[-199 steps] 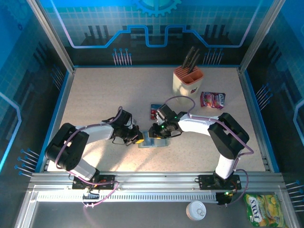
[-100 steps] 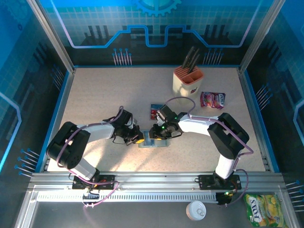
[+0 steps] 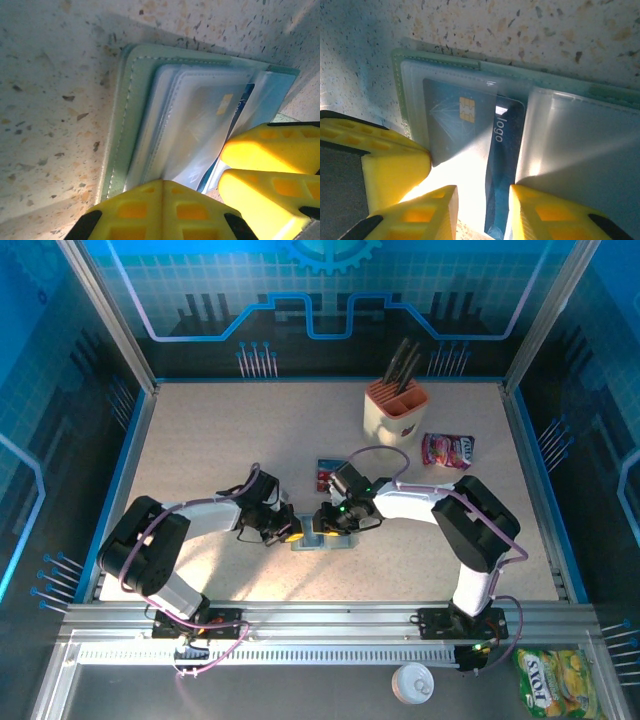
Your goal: Take the credit cards out of the card holder
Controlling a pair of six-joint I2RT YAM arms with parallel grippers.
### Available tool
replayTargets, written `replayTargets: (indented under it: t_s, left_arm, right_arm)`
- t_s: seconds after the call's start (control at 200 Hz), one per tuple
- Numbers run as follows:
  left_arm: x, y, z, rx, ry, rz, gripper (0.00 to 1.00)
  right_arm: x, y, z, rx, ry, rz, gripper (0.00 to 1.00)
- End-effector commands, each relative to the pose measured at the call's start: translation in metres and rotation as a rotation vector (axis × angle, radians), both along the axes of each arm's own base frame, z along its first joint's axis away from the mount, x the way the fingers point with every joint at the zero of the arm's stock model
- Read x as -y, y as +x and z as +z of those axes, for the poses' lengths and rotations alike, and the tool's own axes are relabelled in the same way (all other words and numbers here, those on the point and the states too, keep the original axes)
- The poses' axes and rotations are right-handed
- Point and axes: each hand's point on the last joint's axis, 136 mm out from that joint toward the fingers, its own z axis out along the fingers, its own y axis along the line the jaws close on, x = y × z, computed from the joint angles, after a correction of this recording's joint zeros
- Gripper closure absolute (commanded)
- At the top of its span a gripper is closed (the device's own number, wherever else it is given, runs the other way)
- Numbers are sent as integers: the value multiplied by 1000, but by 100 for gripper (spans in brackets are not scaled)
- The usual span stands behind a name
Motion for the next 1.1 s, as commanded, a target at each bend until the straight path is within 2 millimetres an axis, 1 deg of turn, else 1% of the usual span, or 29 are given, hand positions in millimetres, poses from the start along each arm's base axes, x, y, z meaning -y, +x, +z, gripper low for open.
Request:
replayTargets:
  t_s: [0.0, 0.22, 0.425, 1.096]
  left_arm:
    - [-11, -14, -17, -67, 75, -10, 100]
    - [-10, -14, -17, -71, 74, -12, 100]
    - [-12, -16, -19, -80, 85, -11, 100]
    - [-14, -17, -20, -94, 97, -8, 100]
  right_arm:
    - [-1, -7, -7, -28, -6, 1, 66]
    - [3, -8, -11, -41, -29, -5, 66]
    - [6, -6, -9, -30, -42, -17, 66]
    - [15, -5, -12, -32, -81, -45, 64]
